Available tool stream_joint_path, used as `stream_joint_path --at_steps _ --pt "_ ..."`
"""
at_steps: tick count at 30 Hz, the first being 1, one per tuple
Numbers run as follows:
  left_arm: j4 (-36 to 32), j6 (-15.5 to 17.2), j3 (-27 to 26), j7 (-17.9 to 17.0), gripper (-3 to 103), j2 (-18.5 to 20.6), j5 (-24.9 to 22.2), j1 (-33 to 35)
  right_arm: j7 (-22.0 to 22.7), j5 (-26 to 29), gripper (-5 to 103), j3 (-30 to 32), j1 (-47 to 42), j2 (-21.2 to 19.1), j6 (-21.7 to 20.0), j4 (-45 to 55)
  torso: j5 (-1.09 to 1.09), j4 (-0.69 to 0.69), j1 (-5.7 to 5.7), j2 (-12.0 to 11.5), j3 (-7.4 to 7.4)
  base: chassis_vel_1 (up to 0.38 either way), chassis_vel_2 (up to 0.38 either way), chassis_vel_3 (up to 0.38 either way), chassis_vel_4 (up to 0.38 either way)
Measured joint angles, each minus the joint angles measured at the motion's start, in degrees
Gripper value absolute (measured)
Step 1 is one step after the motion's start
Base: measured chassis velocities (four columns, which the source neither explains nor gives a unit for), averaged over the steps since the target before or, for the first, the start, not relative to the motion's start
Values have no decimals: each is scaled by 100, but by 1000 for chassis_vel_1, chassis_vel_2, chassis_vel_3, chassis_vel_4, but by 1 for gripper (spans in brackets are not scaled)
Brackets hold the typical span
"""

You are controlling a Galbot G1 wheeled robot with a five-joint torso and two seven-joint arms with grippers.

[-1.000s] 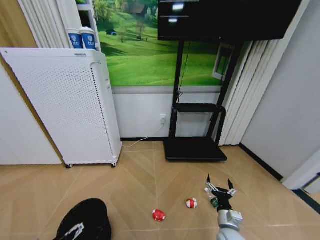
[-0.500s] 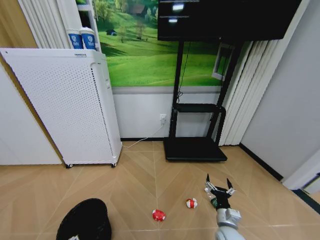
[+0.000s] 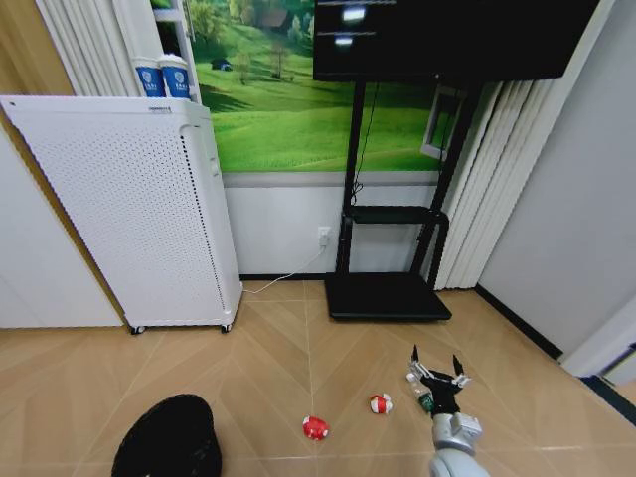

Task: Pick up the trash bin and place the garbage on the floor into it.

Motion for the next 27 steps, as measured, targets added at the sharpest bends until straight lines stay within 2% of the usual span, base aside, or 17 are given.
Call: stream_joint_path --at_steps 1,3,4,5,7,8,9,10,12,13,14,16,20,21,23,24,27 --pt "0 0 0 0 101 0 0 0 0 0 100 0 0 0 0 0 0 0 0 0 0 0 0 0 0" --pt "267 -326 24 224 91 25 111 -179 2 80 100 -8 -62 12 -5 43 -1 -2 0 0 0 0 0 0 0" --pt "318 -384 29 269 91 37 131 -225 2 115 100 -11 -80 19 -8 60 -1 -3 0 0 0 0 0 0 0" --pt "357 -426 41 312 86 55 134 -275 3 151 100 -12 -94 24 -11 75 0 -3 0 0 0 0 0 0 0" --pt "393 -451 58 354 86 83 134 -336 5 180 100 -11 -105 27 -11 91 0 -1 0 1 0 0 0 0 0" --pt "399 -451 64 361 75 91 134 -353 5 186 100 -10 -107 27 -11 93 0 -2 0 0 0 0 0 0 0" --pt "399 -451 64 361 75 91 134 -353 5 186 100 -10 -107 27 -11 93 0 -2 0 0 0 0 0 0 0" --pt "416 -445 105 367 64 129 117 -437 5 212 100 -5 -133 23 -9 107 0 -2 0 0 0 0 0 0 0" --pt "420 -434 125 358 64 139 108 -472 5 221 100 -1 -139 22 -5 114 1 -2 0 1 0 0 0 0 0" --pt "426 -415 154 315 53 149 91 -521 4 239 100 3 -148 22 3 120 1 -2 0 1 0 0 0 0 0" --pt "433 -394 171 277 48 152 77 -549 5 261 100 9 -149 22 9 124 1 -2 0 1 1 0 0 0 0" --pt "435 -381 179 261 48 153 59 -557 4 278 100 14 -149 20 12 129 1 -2 0 1 1 0 0 0 0" --pt "475 -344 171 227 26 158 -27 -540 9 331 100 58 -139 0 18 130 2 -2 0 1 1 0 0 0 0" --pt "475 -344 171 227 26 158 -27 -540 9 331 100 58 -139 0 18 130 2 -2 0 1 1 0 0 0 0" --pt "534 -384 147 240 16 160 -26 -531 23 350 100 81 -130 -12 22 121 5 -2 0 2 0 0 0 0 0" --pt "534 -384 147 240 16 160 -26 -531 23 350 100 81 -130 -12 22 121 5 -2 0 2 0 0 0 0 0" --pt "580 -507 139 343 6 162 11 -525 29 360 100 89 -131 -30 24 120 2 -2 0 2 0 0 0 0 0"
